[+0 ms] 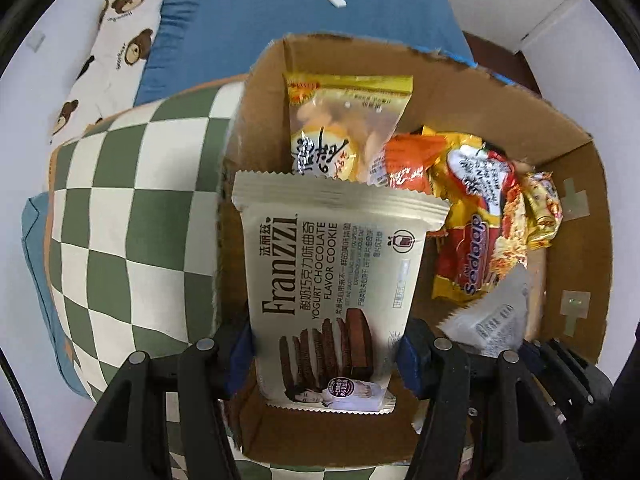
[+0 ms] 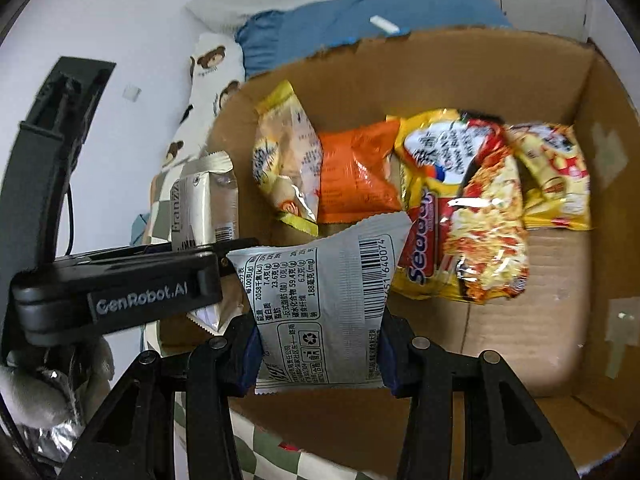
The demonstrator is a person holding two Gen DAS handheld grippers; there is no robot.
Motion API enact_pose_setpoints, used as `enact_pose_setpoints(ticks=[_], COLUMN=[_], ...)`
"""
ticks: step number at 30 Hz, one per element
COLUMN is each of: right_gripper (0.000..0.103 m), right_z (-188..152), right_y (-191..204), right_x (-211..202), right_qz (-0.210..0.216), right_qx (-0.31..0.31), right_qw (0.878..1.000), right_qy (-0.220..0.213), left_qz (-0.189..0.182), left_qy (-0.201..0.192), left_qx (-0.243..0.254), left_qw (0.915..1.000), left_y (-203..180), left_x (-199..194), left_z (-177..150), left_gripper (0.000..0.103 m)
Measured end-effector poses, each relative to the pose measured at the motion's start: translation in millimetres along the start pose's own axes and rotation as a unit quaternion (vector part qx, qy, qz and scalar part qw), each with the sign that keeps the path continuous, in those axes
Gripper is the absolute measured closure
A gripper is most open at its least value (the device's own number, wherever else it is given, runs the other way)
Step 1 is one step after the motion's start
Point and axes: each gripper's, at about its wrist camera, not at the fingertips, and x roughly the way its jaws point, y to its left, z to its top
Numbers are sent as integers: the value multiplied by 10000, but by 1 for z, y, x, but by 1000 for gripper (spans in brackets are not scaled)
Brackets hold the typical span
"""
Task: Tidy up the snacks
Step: 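Carry both packs into the box and open both tools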
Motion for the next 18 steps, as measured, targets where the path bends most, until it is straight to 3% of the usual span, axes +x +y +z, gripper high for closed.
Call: enact_pose_setpoints(ticks=[3, 4, 5, 6, 11, 18], right_gripper=[51, 41, 22, 17, 11, 8], right_z=[5, 7, 8, 9, 10, 1], right_y=[-1, -2, -3, -4, -8, -17], right_x=[14, 19, 24, 29, 32, 8], right_qz=[105, 135, 130, 104, -134, -764], right_qx=[96, 131, 157, 172, 125, 36], right_qw=[9997, 9995, 9991, 9989, 9988, 9963], right_qy=[180, 261, 376, 434, 444, 385], left_qz=[-20, -34, -49, -52, -109, 27], left_qy=[163, 174, 174, 176, 97, -97], left_qx=[-2, -20, -44, -59, -53, 23], left_qw=[9999, 9998, 9998, 9998, 9999, 9999], left_y=[-2, -1, -1, -1, -4, -14], left_x=[8, 11, 13, 14, 13, 3], left_z=[-1, -2, -3, -3, -1, -5], left_gripper=[45, 45, 44, 44, 29, 18])
